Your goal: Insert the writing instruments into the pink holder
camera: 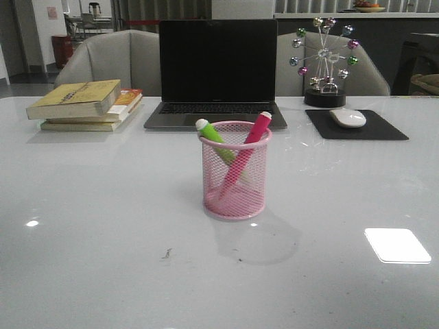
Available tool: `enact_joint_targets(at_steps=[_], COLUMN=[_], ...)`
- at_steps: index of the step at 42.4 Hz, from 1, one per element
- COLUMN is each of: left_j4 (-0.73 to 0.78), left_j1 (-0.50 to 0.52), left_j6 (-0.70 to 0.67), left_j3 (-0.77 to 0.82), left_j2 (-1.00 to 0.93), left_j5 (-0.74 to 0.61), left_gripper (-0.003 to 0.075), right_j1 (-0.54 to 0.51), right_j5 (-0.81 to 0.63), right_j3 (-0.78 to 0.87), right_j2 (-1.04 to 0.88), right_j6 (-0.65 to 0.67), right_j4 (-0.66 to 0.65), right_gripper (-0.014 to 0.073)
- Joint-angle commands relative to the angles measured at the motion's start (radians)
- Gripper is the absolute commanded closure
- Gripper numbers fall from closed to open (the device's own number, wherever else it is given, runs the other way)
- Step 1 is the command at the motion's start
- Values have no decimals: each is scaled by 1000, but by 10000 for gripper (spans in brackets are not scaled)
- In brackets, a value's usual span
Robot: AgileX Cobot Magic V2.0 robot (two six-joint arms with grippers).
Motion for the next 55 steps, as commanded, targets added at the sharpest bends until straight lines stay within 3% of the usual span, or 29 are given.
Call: enact_joint_targets(at_steps=[1, 13, 26, 29, 34, 42, 55], left_j4=[120, 245, 250, 249, 249, 249, 238], left_j1=[12, 9, 9, 9, 9, 9, 9], left_j6=[-144, -265, -268, -268, -268, -268, -268], left_j3=[-9, 152, 270, 277, 278, 278, 278], left_j2=[-99, -355, -486, -486, -486, -486, -486], left_j5=[78, 113, 113, 113, 113, 107, 117], left_gripper=[262, 262, 270, 308, 440, 631, 627], right_j1=[-8, -8, -8, -8, -8, -8, -8], right_j5=[-74, -120, -189, -193, -193, -192, -189], right_j3=[-23, 35, 115, 115, 115, 115, 116], right_j2=[-2, -29, -88, -88, -88, -88, -88], right_j6=[2, 2, 2, 2, 2, 2, 2], right_j4=[-16, -17, -17, -17, -17, -17, -18], right_gripper=[148, 148, 167, 237, 393, 544, 537])
